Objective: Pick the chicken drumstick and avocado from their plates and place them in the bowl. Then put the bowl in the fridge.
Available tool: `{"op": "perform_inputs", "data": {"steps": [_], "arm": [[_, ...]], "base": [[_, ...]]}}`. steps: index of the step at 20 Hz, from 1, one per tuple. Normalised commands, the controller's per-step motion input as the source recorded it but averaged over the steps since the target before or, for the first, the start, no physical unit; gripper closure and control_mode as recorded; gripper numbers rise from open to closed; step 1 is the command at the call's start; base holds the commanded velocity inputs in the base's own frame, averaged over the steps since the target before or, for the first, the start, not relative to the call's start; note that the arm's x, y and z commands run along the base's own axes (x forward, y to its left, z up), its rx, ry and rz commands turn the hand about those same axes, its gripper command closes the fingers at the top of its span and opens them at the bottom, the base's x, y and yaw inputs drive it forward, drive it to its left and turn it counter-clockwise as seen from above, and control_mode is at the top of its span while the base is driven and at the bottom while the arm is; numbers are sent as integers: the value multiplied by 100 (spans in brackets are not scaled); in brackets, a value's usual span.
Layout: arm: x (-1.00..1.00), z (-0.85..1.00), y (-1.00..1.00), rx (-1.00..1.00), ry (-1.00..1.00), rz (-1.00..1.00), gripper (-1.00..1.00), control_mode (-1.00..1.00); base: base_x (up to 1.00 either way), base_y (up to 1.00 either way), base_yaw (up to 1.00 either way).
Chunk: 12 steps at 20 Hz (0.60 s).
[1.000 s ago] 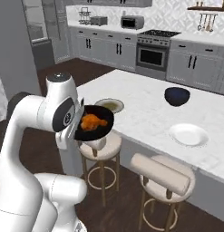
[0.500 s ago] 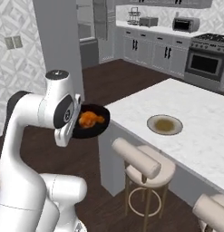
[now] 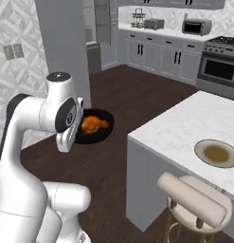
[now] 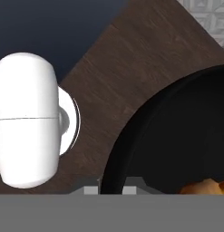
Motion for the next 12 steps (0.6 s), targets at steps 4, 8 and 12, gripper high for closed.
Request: {"op": "perform_inputs", "data": {"steps": [4,8,12], "arm": [[0,0,0,0,0,0,100,100],[0,0,0,0,0,0,100,100],[0,0,0,0,0,0,100,100]], "base": [[94,100,-32],[87,100,-47],[83,98,-58]]}}
